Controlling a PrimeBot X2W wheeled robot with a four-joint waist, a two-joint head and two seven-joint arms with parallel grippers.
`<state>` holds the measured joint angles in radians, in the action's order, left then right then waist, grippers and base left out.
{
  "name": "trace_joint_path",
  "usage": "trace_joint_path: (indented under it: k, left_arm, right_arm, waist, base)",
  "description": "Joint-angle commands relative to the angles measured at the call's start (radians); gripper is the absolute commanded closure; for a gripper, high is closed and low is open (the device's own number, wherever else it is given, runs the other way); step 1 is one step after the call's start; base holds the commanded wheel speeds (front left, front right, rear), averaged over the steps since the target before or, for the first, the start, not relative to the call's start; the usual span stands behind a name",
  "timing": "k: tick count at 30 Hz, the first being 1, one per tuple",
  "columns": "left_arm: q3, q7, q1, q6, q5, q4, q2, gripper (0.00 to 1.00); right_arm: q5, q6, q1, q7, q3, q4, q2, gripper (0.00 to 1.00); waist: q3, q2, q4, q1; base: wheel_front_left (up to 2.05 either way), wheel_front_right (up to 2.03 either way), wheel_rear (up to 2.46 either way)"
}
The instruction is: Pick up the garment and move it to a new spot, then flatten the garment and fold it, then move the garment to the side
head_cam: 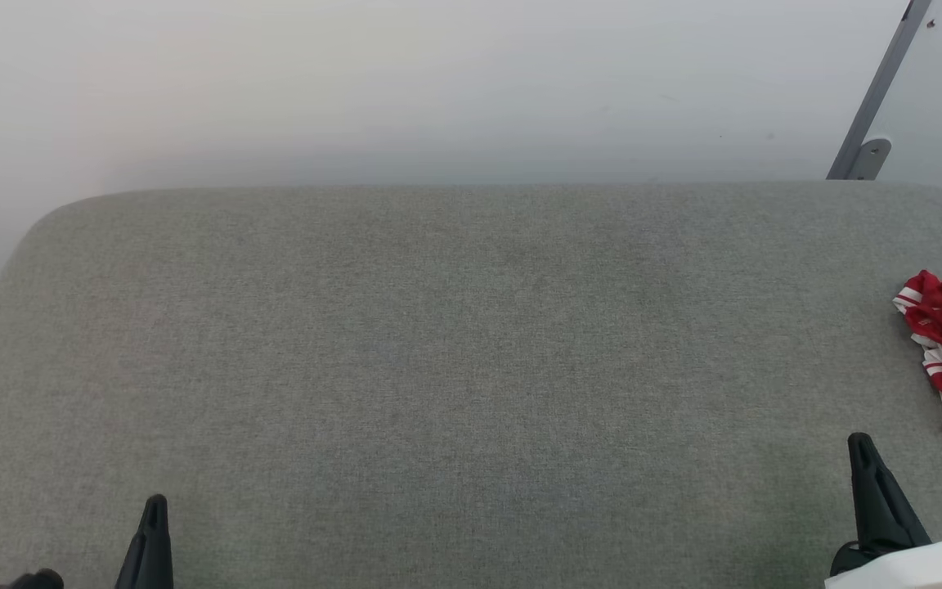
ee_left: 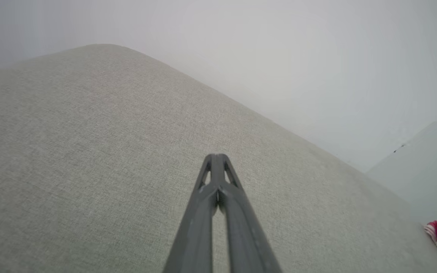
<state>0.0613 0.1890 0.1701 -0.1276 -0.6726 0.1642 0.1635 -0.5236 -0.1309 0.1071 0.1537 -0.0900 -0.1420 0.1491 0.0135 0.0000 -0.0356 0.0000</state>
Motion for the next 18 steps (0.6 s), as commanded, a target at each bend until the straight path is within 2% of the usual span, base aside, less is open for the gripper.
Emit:
trace_joint_path:
  k: [1, 18]
  left_arm:
    - [0.008, -0.008, -0.029, -0.001, -0.032, -0.01, 0.006, 1.0]
    - [0.017, -0.075, -0.089, -0.001, -0.248, 0.01, -0.019, 1.0]
  right_arm:
    - [-0.038, 0.0, -0.029, -0.009, -0.003, 0.007, 0.001, 1.0]
    - [-0.284, 0.0, -0.075, -0.07, -0.008, -0.017, -0.022, 1.0]
  waist:
    - [0.0, 0.0, 0.0, 0.0]
    - [-0.003, 0.0, 0.006, 0.0]
  base:
    - [0.0, 0.0, 0.0]
    - [0.0, 0.0, 0.0]
